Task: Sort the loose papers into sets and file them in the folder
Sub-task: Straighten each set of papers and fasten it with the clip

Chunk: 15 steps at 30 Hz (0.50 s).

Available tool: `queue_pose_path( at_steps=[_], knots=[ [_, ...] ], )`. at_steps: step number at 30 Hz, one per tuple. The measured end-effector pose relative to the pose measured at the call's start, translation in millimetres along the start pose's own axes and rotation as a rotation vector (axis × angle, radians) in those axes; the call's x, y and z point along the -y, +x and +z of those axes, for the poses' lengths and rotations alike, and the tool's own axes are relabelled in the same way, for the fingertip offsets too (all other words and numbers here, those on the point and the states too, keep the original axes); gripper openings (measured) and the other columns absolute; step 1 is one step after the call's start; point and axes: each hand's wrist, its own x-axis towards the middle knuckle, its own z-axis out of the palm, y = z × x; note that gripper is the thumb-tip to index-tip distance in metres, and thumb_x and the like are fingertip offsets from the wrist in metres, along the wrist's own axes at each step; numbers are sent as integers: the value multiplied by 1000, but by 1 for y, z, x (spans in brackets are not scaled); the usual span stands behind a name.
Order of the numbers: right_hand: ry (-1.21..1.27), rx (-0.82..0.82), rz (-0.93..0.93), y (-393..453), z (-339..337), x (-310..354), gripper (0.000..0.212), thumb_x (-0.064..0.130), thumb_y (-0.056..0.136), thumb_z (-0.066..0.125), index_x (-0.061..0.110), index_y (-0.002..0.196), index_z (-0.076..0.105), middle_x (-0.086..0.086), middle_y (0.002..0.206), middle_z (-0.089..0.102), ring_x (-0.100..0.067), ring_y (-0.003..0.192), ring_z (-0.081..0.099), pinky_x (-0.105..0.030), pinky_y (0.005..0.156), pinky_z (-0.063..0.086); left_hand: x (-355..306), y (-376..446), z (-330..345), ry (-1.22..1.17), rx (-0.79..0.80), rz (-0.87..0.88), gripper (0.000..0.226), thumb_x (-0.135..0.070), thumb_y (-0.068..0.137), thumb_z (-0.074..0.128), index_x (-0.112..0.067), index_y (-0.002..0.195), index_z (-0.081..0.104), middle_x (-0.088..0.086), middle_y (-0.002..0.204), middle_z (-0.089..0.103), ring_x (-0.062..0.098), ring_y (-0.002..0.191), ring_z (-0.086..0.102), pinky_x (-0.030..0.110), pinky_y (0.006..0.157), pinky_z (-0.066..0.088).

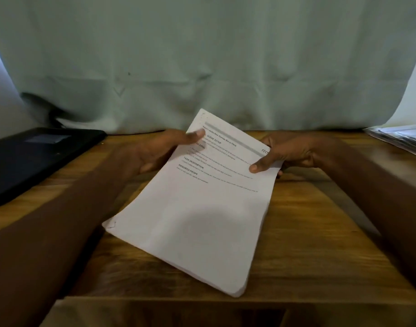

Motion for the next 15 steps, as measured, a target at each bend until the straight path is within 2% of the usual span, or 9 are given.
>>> queue_pose_path(
  at_steps=[1,3,5,8,11,13,15],
  knots=[
    [27,-9,0,1,1,0,38,9,84,77,10,121,69,-8,112,77,-33,108,71,-53,97,52,3,5,6,20,34,37,47,-27,91,72,-7,133,64,12,129,70,28,121,66,45,106,49],
    [192,-51,-8,6,3,-2,41,8,84,77,10,124,68,-9,114,76,-31,108,72,-51,103,52,9,12,8,51,10,116,49,-11,86,76,-3,133,64,13,129,70,30,121,67,48,109,48],
    [450,-118,-48,14,8,-5,49,13,84,80,10,130,65,-12,120,74,-32,114,70,-52,109,47,13,16,3,-4,-95,160,45,-2,88,74,0,131,64,15,126,71,32,116,69,50,106,51],
    [707,-228,-79,25,20,-4,54,19,85,80,13,135,63,-8,120,74,-25,112,71,-46,101,55,14,17,-4,-108,-234,216,39,1,90,69,3,129,64,17,122,72,35,111,71,48,98,57],
    [803,-102,-86,21,31,4,45,10,89,75,10,133,64,-12,122,73,-28,112,71,-47,93,58,12,17,-6,-219,-358,294,36,1,89,72,4,125,66,19,117,74,40,108,71,50,89,60],
    [745,-5,-104,18,37,9,44,5,89,74,12,132,65,-13,124,72,-32,114,70,-50,96,57,6,15,-7,-285,-413,350,32,-2,90,73,-1,122,68,17,115,75,37,104,73,51,86,61],
    [706,-40,-138,19,44,15,46,2,87,75,14,130,66,-12,124,72,-33,112,71,-52,97,56,1,13,-8,-344,-390,375,33,-6,92,72,-5,124,68,16,117,75,35,105,73,49,86,61]
  ],
)
